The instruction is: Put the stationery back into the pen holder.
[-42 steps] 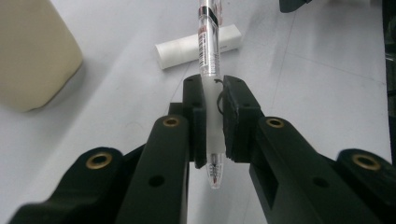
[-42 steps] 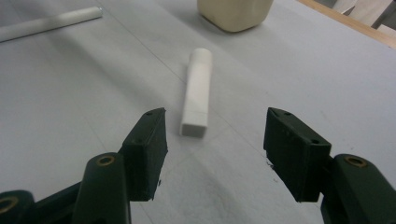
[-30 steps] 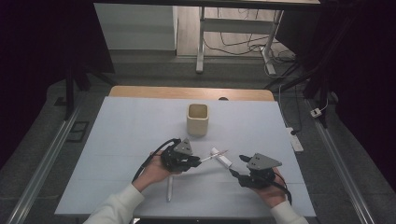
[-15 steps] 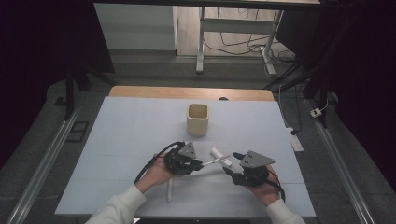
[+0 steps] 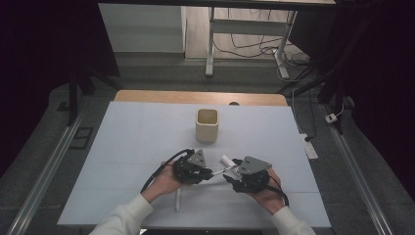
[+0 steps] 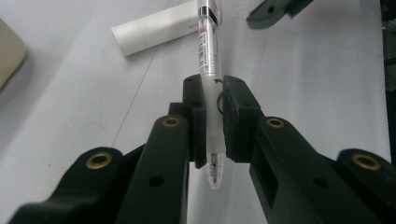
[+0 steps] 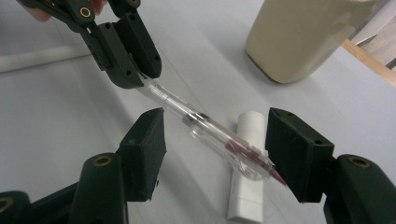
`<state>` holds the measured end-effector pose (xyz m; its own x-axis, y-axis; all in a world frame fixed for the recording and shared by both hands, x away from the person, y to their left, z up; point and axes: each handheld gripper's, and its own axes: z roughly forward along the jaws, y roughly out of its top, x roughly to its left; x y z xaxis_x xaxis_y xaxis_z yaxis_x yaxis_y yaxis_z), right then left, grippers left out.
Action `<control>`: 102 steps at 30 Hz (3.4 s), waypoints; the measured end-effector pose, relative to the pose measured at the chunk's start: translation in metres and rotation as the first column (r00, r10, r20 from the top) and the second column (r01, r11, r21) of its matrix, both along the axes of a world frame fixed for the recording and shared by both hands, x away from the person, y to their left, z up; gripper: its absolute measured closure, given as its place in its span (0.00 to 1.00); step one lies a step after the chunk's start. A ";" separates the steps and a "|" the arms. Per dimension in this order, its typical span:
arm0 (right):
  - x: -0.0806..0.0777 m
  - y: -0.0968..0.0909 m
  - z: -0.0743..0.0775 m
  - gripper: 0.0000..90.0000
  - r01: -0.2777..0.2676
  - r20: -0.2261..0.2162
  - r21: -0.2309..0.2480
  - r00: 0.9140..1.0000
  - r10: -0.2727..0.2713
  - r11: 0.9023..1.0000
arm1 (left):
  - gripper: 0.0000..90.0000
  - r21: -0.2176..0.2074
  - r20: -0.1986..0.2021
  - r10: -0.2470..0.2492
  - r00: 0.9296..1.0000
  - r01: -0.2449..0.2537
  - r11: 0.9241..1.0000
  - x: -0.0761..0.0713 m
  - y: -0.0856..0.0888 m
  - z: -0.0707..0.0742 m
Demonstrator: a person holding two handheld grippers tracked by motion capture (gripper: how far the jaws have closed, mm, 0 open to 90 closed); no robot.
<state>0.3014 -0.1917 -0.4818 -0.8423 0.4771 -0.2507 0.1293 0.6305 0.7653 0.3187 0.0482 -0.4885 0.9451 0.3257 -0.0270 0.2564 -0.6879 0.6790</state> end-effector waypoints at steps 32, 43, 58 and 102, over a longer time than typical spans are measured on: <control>-0.008 0.025 -0.016 0.72 -0.048 0.114 -0.337 0.989 0.091 0.940 | 0.88 -0.036 -0.062 -0.031 0.998 0.029 0.999 0.002 0.003 0.000; -0.016 0.031 -0.019 0.84 -0.096 0.155 -0.388 0.974 0.167 0.917 | 0.86 -0.124 -0.057 -0.017 0.998 0.010 0.992 0.003 0.010 0.007; -0.010 0.019 -0.010 0.87 -0.102 0.127 -0.260 0.982 0.139 0.960 | 0.50 -0.276 -0.009 0.088 0.996 -0.088 0.957 0.002 0.020 0.015; -0.007 0.018 -0.015 0.87 -0.059 0.010 -0.056 0.998 0.060 0.997 | 0.79 -0.319 -0.031 0.088 0.996 -0.093 0.943 0.004 0.017 0.010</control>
<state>0.2946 -0.1737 -0.4965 -0.8659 0.4109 -0.2852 0.0817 0.6787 0.7299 0.3227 0.0651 -0.4787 0.9106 0.3815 -0.1590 0.3204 -0.4084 0.8547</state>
